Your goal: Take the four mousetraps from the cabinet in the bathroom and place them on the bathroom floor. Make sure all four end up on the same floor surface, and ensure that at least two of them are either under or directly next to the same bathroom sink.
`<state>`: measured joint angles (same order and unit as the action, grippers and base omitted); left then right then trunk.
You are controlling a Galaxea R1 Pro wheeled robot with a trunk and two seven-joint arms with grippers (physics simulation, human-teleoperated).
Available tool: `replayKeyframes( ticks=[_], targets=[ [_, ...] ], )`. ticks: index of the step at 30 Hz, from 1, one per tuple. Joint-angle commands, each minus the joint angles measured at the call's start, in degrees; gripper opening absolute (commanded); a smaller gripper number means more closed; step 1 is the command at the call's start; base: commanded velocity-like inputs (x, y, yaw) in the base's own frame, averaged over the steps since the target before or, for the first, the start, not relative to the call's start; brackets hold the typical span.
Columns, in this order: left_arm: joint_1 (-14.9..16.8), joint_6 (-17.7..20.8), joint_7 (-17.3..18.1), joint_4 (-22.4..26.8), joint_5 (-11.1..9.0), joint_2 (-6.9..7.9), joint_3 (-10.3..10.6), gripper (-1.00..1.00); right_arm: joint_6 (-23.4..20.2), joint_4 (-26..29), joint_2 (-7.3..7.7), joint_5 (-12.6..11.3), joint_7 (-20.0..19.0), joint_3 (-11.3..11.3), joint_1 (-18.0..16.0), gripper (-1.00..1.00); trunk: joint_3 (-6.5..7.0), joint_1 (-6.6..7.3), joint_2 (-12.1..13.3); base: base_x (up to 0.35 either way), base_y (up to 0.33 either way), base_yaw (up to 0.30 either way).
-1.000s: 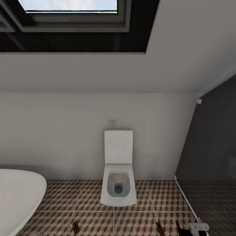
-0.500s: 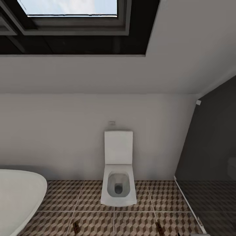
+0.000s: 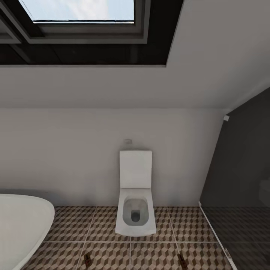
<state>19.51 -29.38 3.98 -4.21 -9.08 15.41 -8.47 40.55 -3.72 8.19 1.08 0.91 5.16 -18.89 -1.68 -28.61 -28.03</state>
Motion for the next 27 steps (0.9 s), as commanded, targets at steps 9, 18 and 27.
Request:
replayKeyframes(
  ticks=[9, 18, 27],
  targets=[
    [0.08, -0.25, 0.42, -0.26, -0.41, -0.18, -0.23, 1.00, 0.32, -0.23, -0.33, 0.63, 0.18, 0.25, 0.11, 1.00, 1.50, 1.95, 3.51, 0.000, 0.000, 0.000],
    [0.05, -0.24, 0.42, -0.23, -0.41, -0.32, -0.23, 1.00, 0.43, -0.21, -0.36, 0.66, 0.60, 0.21, 0.14, 1.00, 2.22, 2.83, 5.11, 0.000, 0.000, 0.000],
    [0.03, -0.24, 0.38, -0.23, -0.41, -0.44, -0.23, 1.00, 0.50, -0.15, -0.37, 0.54, 0.75, 0.12, 0.12, 1.00, 2.22, 2.83, 5.11, 0.000, 0.000, 0.000]
  ],
)
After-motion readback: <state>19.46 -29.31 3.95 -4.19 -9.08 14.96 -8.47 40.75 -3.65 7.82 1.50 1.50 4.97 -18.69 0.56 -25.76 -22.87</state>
